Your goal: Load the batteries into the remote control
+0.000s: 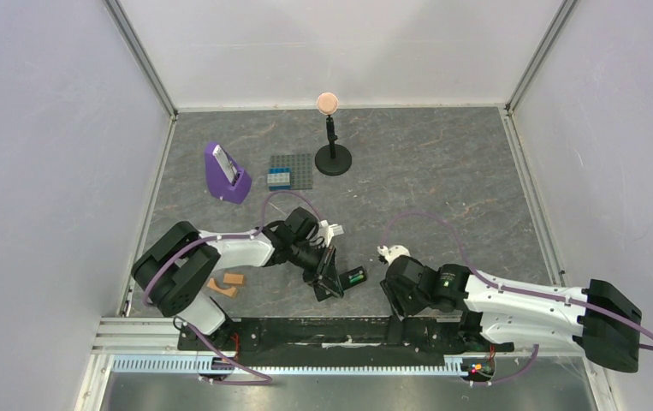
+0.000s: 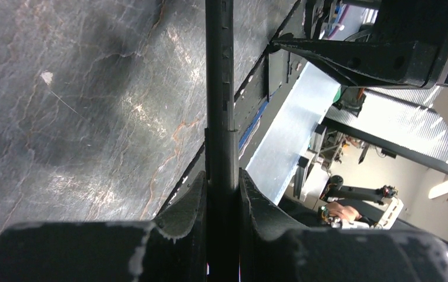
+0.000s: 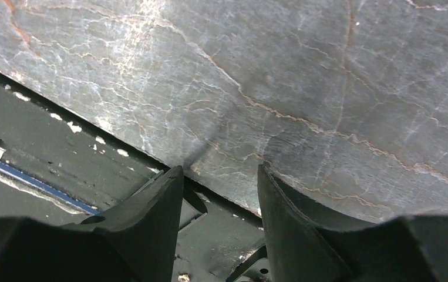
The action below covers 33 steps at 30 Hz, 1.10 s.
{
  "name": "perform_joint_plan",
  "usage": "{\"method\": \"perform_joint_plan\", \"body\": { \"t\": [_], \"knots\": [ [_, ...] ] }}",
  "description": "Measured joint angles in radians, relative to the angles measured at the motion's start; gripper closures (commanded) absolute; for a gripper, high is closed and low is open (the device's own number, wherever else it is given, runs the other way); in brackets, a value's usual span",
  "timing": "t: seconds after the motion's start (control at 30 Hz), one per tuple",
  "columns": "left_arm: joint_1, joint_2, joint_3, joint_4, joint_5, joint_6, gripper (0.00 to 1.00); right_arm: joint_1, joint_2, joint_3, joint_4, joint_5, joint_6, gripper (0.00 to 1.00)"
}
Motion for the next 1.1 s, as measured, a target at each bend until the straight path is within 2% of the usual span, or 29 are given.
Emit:
{"method": "perform_joint_plan", "body": {
  "t": [0.4, 0.63, 0.87, 0.93, 1.1],
  "knots": [
    [-0.001, 0.074, 0.123, -0.207, 0.039, 0.137, 0.85, -0.003, -0.048, 0.001, -0.016, -0.017, -0.032, 0.48],
    [-0.001, 0.105, 0.159, -0.291, 0.047, 0.192, 0.84, -0.005, -0.062, 0.002, -0.015, -0.08, -0.074, 0.58],
    [-0.001, 0.116, 0.165, -0.321, 0.055, 0.217, 0.83, -0.005, -0.024, 0.002, -0.012, -0.171, -0.128, 0.6],
    [-0.001, 0.119, 0.172, -0.335, 0.055, 0.227, 0.82, -0.005, -0.016, 0.002, -0.011, -0.183, -0.145, 0.64],
    [0.0, 0.151, 0.21, -0.38, 0.067, 0.264, 0.8, -0.005, 0.011, 0.002, -0.006, -0.193, -0.164, 0.83]
  ]
}}
